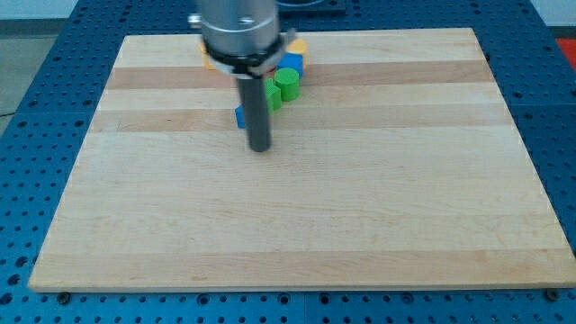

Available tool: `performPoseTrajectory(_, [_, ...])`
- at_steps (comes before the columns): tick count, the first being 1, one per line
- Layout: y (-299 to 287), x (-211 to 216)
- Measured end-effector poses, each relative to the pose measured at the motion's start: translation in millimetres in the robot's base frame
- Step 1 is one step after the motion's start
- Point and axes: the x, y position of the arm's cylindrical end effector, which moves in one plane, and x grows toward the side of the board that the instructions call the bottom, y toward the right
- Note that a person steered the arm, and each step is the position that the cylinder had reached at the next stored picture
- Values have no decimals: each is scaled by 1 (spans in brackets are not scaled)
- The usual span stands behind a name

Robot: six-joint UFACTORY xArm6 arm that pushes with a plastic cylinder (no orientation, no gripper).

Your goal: Place the arm above the yellow heart

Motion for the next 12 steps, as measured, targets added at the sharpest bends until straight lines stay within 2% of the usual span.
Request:
performPoseTrajectory(2, [-3, -29])
performPoseTrajectory(4, [-3, -35])
performPoseTrajectory(5, [32, -34])
performPoseTrajectory(6, [127, -61])
performPoseTrajectory(7, [155, -143])
performPoseTrajectory(8, [148, -216])
performPoseTrajectory(9, [103, -233])
performPoseTrajectory(10, [55, -227])
performPoseTrajectory(12, [43, -218])
